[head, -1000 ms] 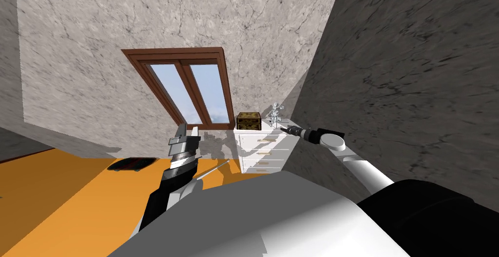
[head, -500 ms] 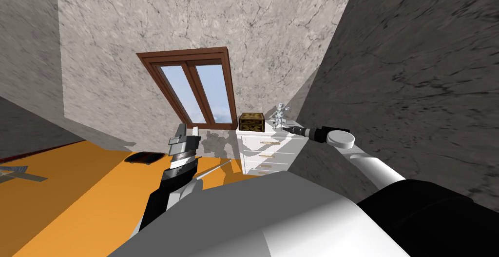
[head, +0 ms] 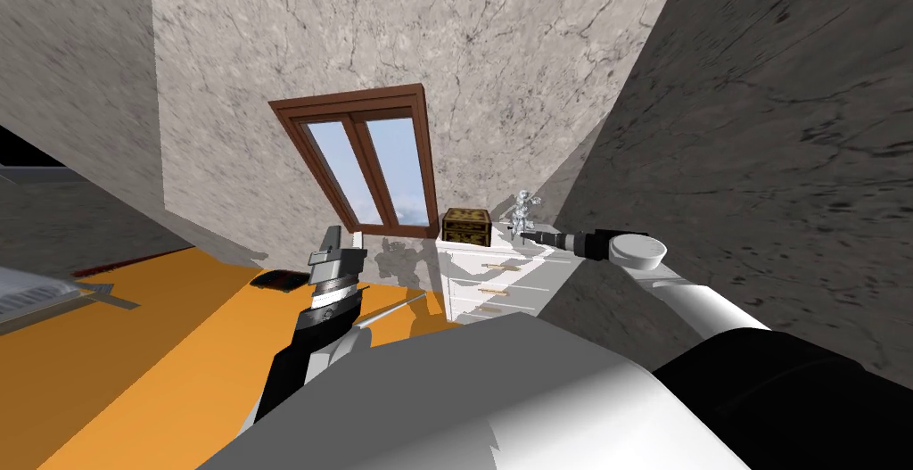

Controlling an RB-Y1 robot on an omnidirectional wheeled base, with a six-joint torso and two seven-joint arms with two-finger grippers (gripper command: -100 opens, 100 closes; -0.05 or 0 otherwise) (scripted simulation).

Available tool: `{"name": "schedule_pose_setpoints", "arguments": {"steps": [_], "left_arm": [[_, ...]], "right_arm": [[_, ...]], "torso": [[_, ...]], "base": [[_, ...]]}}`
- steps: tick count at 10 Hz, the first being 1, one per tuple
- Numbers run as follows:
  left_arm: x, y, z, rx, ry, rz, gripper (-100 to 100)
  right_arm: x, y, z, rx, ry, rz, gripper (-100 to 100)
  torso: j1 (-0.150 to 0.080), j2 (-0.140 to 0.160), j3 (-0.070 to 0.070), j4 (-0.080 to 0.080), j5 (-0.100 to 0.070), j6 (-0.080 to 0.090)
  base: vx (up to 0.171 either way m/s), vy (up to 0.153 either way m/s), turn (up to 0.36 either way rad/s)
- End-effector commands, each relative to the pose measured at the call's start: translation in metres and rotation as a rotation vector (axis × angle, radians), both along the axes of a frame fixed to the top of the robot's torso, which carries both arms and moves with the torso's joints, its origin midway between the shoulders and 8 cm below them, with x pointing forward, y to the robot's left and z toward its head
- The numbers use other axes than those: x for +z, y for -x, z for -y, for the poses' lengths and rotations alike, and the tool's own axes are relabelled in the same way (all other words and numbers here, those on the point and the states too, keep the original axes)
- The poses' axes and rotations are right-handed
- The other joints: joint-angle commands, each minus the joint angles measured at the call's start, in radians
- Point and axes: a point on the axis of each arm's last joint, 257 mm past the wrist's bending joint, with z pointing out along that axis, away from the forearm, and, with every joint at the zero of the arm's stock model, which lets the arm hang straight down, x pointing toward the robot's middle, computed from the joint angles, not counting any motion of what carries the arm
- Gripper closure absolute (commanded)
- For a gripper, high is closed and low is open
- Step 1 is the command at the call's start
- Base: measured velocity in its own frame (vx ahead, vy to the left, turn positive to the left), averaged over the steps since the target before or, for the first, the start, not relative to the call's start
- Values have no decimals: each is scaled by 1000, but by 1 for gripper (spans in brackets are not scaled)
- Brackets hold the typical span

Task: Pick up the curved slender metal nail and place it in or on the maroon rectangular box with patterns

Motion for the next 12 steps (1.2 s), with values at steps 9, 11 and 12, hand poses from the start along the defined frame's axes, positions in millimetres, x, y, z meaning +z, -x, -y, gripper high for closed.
{"name": "schedule_pose_setpoints", "arguments": {"steps": [9, 11, 12], "left_arm": [[0, 0, 0, 0, 0, 0, 0], [0, 0, 0, 0, 0, 0, 0], [0, 0, 0, 0, 0, 0, 0]], "right_arm": [[-2, 6, 1, 2, -55, -41, 100], [-2, 6, 1, 2, -56, -42, 0], [-2, 6, 1, 2, -56, -42, 100]], "torso": [[0, 5, 3, 1, 0, 0], [1, 5, 3, 1, 0, 0], [1, 5, 3, 1, 0, 0]], "base": [[25, 0, 25], [0, 0, 0], [0, 0, 0]]}}
